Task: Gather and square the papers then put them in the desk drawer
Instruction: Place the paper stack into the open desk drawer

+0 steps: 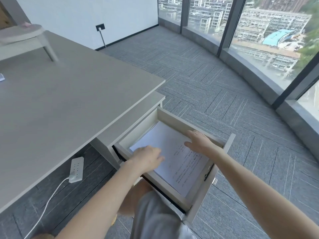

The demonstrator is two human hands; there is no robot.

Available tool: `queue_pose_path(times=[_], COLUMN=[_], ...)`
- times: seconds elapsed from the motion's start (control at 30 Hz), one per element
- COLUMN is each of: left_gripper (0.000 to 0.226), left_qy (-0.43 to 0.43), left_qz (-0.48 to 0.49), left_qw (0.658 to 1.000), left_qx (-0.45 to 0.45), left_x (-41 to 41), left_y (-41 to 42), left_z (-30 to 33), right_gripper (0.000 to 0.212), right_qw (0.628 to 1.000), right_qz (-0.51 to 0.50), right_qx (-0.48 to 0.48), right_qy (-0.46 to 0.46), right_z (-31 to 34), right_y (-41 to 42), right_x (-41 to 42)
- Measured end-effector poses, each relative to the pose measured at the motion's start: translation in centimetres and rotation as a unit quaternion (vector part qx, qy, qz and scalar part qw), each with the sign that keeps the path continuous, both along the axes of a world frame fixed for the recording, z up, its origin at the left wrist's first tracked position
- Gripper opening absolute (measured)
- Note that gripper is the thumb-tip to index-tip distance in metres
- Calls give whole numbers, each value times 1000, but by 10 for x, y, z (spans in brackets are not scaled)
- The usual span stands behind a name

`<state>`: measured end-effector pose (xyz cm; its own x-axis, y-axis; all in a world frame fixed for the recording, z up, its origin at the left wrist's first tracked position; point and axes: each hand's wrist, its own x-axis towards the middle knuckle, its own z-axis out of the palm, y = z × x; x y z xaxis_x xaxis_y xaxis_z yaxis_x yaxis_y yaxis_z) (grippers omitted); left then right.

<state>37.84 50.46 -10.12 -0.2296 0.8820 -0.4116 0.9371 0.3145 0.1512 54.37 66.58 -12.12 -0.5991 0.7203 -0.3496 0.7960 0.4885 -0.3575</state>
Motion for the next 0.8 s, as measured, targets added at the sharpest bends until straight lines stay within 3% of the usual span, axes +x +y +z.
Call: queue_pose_path(times=[0.2,0.33,0.4,0.53,0.67,0.8], left_gripper=[26,35,48,82,87,86], left_qy=[39,86,116,133,154,147], left_qz=[37,34,55,112,91,71], left_qw=[969,944,951,979,979,984], left_qx=[243,316,280,105,95,76], left_x=[-50,-87,-98,-109,-111,-129], left_y=[9,14,13,0,-10,0], left_z=[49,74,80,73,68,75], right_gripper=[50,47,52,68,81,107], right_qw=[998,992,988,981,961,922], right_qz=[-14,-40,-62,-119,-168,-196], right_qx=[31,83,98,79,-50,-175], right_qy=[51,82,101,133,211,285], right_z=[28,41,41,25,7,-3], right_y=[-27,-50,-60,-73,-74,-66], right_x=[34,69,90,122,135,137])
